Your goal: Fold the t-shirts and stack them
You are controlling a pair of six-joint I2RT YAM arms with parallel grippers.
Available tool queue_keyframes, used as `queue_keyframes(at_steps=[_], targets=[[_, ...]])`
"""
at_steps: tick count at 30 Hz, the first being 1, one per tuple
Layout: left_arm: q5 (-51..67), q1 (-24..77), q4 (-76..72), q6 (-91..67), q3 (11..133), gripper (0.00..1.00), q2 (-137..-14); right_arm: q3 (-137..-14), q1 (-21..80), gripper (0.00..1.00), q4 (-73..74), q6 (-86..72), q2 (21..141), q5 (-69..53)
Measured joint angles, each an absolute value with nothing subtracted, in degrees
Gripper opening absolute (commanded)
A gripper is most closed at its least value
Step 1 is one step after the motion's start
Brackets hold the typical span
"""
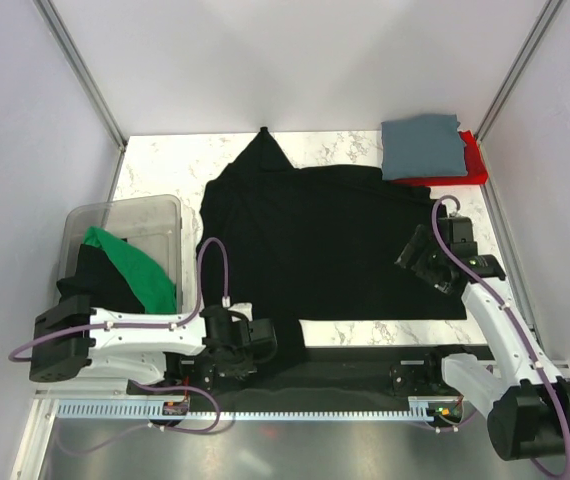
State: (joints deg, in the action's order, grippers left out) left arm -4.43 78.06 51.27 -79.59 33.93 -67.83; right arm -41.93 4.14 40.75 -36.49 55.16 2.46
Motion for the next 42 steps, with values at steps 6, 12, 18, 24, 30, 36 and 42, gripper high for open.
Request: queue_keyframes(at_steps=[6,12,18,24,30,36,42], targets=[[-7.6,70.1,51.4,-75.8,37.4,0.02,-65.8,-38.6,6.0,0.98,35.9,-36.6,66.2,-5.2],[-8.9,62.7,52.1,-70.7,37.8,0.02,-61.3,-41.0,6.4,0.98,31.4,-36.3,79.8,-6.7],[-8.9,58.7,52.7,-66.7,38.2,0.02,-58.4,-56.6,6.6,0.98,30.4,-34.3,95.7,-5.8],[-9.0,56.7,53.9,-64.6,39.1,0.02,-56.9,-64.2,6.6,0.98,29.9,-31.2,100.5,-1.6],[-8.9,56.6,53.9,-63.5,39.5,0.02,-56.2,-57.5,3.7,0.97,33.5,-32.5,82.1,7.3],[-8.8,56.6,53.8,-63.1,39.5,0.02,-56.8,-41.5,1.5,0.89,36.1,-39.5,58.7,9.9],[-8.5,56.6,53.8,-63.1,39.5,0.02,-55.3,-30.8,0.7,0.84,36.7,-44.7,61.4,7.7]])
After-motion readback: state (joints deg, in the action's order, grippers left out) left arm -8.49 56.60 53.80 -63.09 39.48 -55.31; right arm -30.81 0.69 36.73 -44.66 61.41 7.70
